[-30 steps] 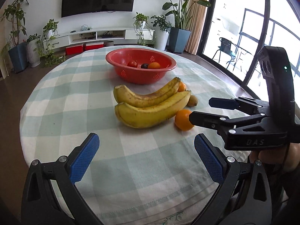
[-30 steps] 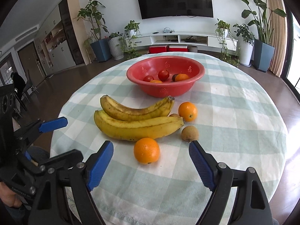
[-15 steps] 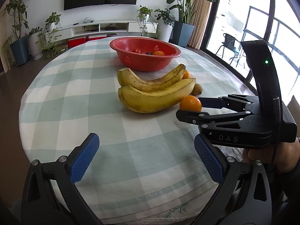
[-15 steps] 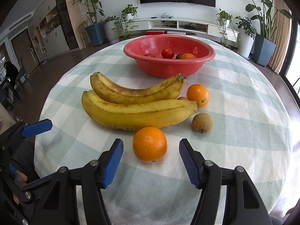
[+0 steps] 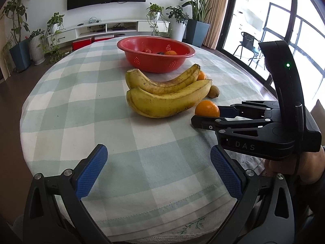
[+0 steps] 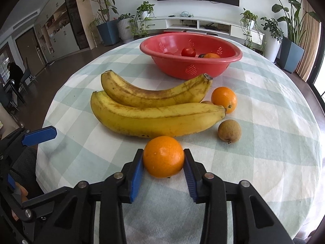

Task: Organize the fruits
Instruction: 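Lift the tangerine with the right tool while the left tool moves to the bananas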

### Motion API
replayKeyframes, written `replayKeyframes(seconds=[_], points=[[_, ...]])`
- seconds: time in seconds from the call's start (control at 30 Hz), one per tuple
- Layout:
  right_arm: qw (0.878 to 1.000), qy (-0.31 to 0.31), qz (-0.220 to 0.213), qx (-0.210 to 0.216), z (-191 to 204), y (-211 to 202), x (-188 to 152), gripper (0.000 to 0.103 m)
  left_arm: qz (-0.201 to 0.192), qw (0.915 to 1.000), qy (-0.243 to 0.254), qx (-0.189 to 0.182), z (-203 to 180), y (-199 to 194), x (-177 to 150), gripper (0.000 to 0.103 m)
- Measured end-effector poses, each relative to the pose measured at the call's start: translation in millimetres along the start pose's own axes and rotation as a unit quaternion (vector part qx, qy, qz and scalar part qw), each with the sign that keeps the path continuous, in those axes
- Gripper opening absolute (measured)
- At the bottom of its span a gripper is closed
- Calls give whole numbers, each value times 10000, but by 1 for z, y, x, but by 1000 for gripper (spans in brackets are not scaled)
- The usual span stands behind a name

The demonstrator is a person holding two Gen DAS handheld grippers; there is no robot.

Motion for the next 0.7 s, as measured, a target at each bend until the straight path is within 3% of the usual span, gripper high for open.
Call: replayKeyframes(seconds=[0.23,0.37,0.47,0.6,0.7], points=[[9998,151,-42,106,-8,-13,-5,40,-64,9997,192,-102,0,-2,9,103],[9988,437,-78,198,-23,-27,-6,40,-173,9973,660,-280,-7,-5,29,101],[9974,648,-130,276,-35,-39,-4,40,-55,9886,1429,-471,-24,2,46,90],[9951,869,-245,407,-46,-51,1,40,251,9698,2319,-714,-41,21,64,62],[9937,959,-303,489,-49,-56,3,40,297,9600,2684,-743,-39,27,84,59]])
Point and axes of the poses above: each gripper's, at about its wrist camera, not at the fingertips, and y roughly the way its jaws point, z to its left, x to its top, the point moved 10 cm from there along y, roughly the way its jaws point, and after that the axes turned 14 degrees about y, right-handed, at the moved point
